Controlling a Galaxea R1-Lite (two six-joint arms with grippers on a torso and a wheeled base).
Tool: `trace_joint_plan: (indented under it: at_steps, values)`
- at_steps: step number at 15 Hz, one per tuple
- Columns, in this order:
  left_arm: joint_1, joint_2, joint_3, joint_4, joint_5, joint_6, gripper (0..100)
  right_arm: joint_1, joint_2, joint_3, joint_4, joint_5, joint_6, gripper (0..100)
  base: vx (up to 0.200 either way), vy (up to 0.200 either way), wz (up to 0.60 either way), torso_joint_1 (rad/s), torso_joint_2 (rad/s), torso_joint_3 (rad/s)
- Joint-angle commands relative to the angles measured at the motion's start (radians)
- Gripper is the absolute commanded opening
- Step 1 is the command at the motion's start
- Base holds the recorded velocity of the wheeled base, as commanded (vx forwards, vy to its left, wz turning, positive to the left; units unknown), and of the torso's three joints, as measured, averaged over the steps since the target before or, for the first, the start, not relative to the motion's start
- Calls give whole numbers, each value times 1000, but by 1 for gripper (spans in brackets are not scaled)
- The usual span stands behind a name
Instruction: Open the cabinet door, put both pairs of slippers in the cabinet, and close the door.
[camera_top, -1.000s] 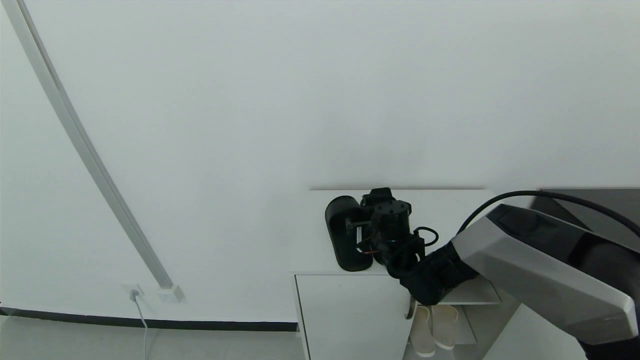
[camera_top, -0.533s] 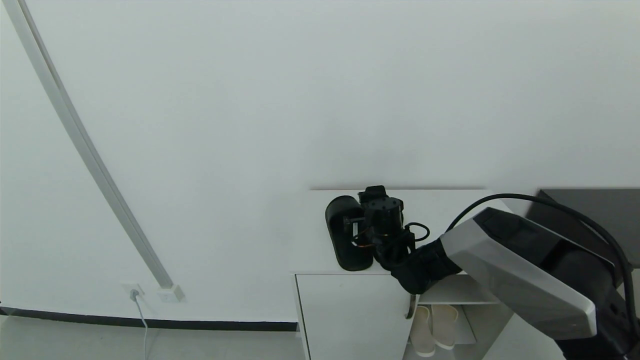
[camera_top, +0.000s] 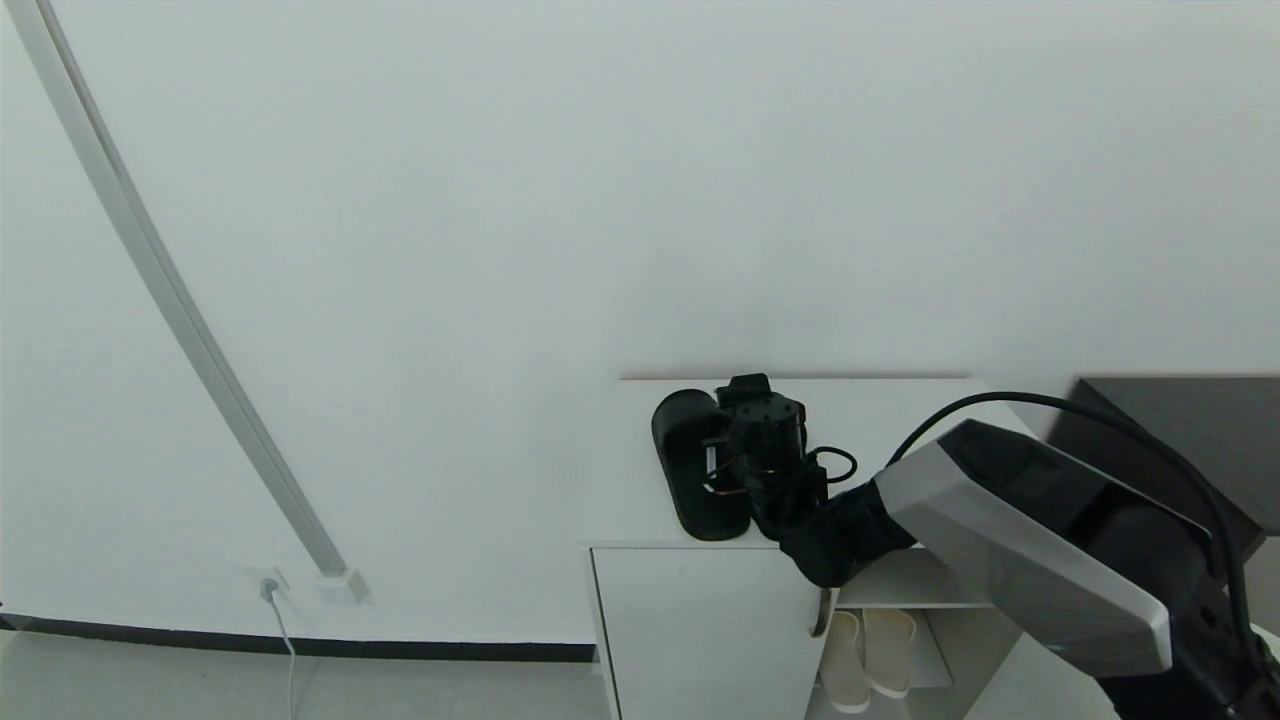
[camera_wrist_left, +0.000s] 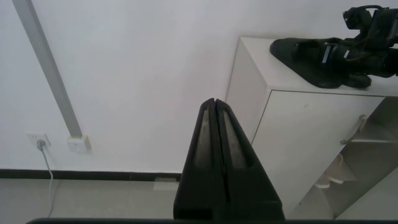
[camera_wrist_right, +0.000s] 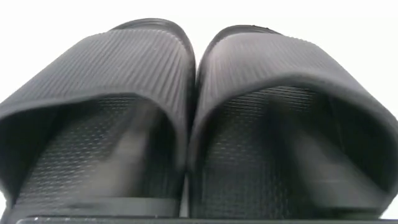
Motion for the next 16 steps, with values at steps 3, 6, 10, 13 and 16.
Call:
trace_joint_plan:
  at_steps: [3, 6, 10, 13, 16]
  values:
    - [0, 0, 0, 0, 0, -1, 0, 9, -87, 80, -26, 1, -8, 0, 0, 0, 0, 0, 0, 0]
    - [0, 0, 0, 0, 0, -1, 0, 30, -222, 295, -115, 34, -53, 0, 0, 0, 0, 0, 0, 0]
    - [0, 0, 0, 0, 0, -2, 0, 47, -385, 568, -172, 71, -54, 0, 0, 0, 0, 0, 0, 0]
    - [0, 0, 0, 0, 0, -1, 0, 55, -495, 743, -225, 119, -51, 0, 0, 0, 0, 0, 0, 0]
    - [0, 0, 0, 0, 0, -1, 0, 68, -603, 904, -231, 223, -50, 0, 0, 0, 0, 0, 0, 0]
